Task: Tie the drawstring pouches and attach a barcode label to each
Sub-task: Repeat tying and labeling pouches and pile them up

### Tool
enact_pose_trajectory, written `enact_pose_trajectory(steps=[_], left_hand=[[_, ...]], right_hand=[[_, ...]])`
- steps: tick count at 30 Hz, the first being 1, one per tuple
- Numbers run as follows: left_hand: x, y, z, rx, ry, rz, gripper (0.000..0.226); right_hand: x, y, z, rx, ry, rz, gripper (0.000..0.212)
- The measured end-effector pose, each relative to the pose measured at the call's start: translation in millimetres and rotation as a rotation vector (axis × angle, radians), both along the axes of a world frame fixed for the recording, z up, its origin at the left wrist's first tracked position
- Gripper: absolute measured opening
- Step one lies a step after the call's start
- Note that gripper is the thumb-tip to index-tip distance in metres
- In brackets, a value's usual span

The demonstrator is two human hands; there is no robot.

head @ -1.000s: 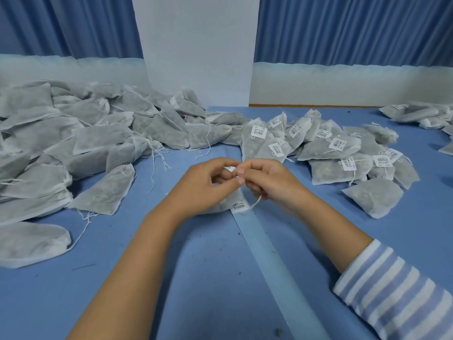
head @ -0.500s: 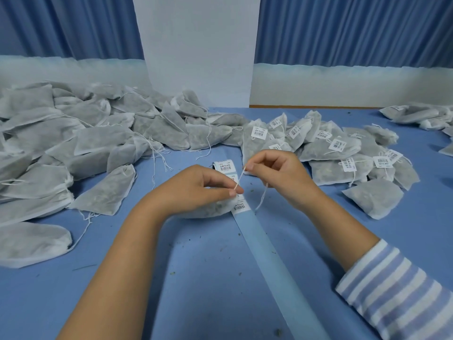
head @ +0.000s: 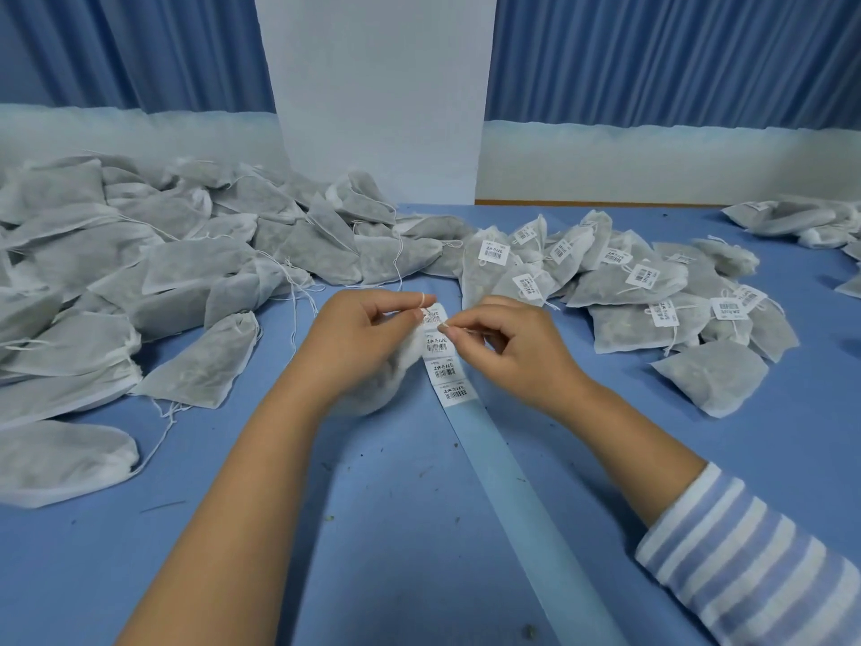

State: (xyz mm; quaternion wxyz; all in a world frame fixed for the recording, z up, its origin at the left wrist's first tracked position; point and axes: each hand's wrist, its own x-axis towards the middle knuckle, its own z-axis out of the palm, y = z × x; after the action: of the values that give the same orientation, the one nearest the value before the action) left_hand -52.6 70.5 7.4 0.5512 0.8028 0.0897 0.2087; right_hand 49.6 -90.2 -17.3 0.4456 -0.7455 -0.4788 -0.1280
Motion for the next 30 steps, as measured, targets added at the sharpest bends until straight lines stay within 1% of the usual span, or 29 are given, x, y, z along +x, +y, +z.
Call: enact_pose_trajectory(steps=[2,4,7,9,10,11,13,15,17,19,21,24,27,30], left_hand=[[-2,-2,0,0.016,0.033,-0.025,0.022],[-3,-5,0,0.034,0.109,-0.072,0.022],[-4,-9,2,0.067,0.153,-0.157,0.017],[-3,-11,3,0.068,0.150,-0.201,0.024],[-3,-11,3,0.062,0.153,-0.208,0.028],[-3,-11,2,0.048,0.157,-0.213,0.029],[-2,-10,1,-0.006,0.157,-0.226,0.024],[-2,-10,0,-0.082,0.153,-0.227,0.012],[-1,-9,0,-0.148,0.138,-0.218,0.010],[-1,-7,0,-0.192,0.110,-0.207,0.015],[0,-5,-1,-0.218,0.086,-0.195,0.018],[0,-6,-2,-0.232,0.062,-0.205,0.008],[0,-6,-2,-0.226,0.041,-0.221,0.013],[0,-6,-2,-0.217,0.044,-0.225,0.021]], right_hand=[[1,-2,2,0.067,-0.067,-0.036,0.006],[3,-4,4,0.108,-0.108,-0.077,0.006],[6,-6,4,0.112,-0.087,-0.064,0.006],[5,-5,3,0.106,0.014,-0.007,0.007],[5,-4,3,0.100,0.104,0.020,0.009],[5,-2,2,0.091,0.209,0.042,0.009],[4,0,1,0.057,0.387,0.072,0.010],[4,1,2,0.036,0.472,0.077,0.016],[4,0,6,0.085,0.546,0.061,0.018],[3,-2,11,0.152,0.622,0.047,0.016],[2,-3,14,0.165,0.637,0.067,0.020],[-2,-5,16,0.101,0.613,0.149,0.021],[-5,-4,15,0.103,0.605,0.231,0.014],[-3,-4,12,0.128,0.604,0.216,0.009]])
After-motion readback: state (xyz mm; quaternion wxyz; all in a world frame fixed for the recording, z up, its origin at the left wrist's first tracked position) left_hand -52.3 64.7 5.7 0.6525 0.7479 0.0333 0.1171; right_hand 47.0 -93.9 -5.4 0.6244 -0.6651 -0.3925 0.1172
